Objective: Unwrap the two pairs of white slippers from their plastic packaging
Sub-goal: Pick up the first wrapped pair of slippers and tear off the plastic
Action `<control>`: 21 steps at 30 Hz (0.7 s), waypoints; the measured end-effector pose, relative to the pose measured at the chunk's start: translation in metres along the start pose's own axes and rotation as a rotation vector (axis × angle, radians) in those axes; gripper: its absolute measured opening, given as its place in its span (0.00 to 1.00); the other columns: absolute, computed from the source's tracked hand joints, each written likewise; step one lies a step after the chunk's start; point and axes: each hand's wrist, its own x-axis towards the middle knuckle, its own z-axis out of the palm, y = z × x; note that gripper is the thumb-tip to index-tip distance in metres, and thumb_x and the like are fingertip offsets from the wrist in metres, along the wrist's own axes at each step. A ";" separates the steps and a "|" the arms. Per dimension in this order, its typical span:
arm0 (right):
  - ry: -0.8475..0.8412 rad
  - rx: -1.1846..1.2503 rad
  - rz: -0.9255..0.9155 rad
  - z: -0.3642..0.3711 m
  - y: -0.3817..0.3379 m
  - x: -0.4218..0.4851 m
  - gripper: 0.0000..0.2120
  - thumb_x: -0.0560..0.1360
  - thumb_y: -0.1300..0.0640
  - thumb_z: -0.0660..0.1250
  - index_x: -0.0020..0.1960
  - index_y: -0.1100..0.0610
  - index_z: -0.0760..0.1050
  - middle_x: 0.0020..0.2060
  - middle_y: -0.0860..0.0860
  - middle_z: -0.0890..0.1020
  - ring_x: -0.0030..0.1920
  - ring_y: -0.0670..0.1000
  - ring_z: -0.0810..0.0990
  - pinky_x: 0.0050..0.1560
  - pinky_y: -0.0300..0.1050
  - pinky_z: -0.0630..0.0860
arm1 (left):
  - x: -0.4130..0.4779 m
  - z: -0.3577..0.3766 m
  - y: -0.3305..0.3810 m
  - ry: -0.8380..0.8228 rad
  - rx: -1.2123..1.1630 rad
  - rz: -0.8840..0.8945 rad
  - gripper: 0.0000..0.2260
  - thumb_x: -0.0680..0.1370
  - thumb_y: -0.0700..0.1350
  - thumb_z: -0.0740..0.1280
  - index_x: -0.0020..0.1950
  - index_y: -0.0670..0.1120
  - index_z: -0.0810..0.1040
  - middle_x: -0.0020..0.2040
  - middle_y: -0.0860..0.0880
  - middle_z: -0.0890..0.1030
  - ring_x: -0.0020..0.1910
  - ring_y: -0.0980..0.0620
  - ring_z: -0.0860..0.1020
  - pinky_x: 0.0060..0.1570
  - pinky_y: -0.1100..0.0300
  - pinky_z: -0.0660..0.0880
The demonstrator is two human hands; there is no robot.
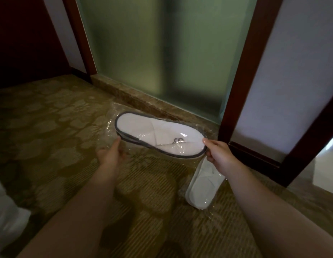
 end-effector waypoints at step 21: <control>0.470 0.226 0.084 -0.032 0.021 0.003 0.16 0.78 0.45 0.58 0.54 0.57 0.74 0.53 0.59 0.78 0.56 0.62 0.78 0.60 0.59 0.75 | 0.027 -0.025 -0.004 -0.016 0.339 -0.037 0.02 0.74 0.38 0.68 0.43 0.41 0.75 0.34 0.45 0.75 0.27 0.54 0.74 0.16 0.70 0.69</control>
